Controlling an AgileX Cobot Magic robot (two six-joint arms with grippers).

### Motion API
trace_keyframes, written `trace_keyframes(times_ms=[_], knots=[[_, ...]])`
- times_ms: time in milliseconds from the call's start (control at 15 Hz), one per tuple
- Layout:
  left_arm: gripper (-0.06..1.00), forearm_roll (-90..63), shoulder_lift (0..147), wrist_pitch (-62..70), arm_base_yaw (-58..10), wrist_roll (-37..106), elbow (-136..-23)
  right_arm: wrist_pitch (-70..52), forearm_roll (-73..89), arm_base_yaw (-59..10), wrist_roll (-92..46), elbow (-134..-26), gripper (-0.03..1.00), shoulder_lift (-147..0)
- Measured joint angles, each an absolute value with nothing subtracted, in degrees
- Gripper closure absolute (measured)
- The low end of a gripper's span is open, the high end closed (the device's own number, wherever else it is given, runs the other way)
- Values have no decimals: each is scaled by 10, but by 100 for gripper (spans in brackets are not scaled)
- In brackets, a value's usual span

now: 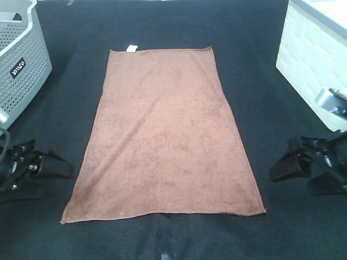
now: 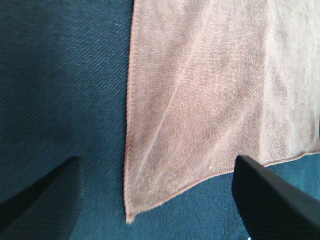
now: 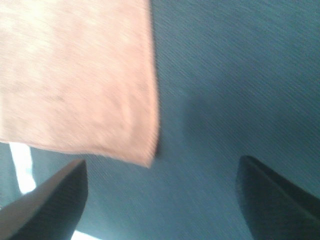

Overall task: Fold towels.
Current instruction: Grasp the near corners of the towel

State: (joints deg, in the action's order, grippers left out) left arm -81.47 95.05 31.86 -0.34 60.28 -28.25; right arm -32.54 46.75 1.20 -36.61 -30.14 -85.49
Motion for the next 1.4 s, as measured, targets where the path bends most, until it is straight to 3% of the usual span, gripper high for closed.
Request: trace_keyframes(times_ms=[267,533,800,1000,1200,1400], knots=[[18,-895,1019,328,-6,702,-284,-325,595,12,-527,-303,20,-936],[18,-934,1047,345,-11,744,-284,-322,662,12,-595,-303,20,-994],[19,-999,1084,367,-66,783,-304,-344,729,13,-648,-309,21,-1039],[23,-1004,1110,387,-84,785,-328,-345,757,-49,-665,-332,27,-1067],[46,-1003,1116,369,-84,785,-328,-324,767,-80,-623,-348,43,-1077],[87,-991,1123,350,-84,794,-328,-290,752,-81,-590,-348,79,-1081]])
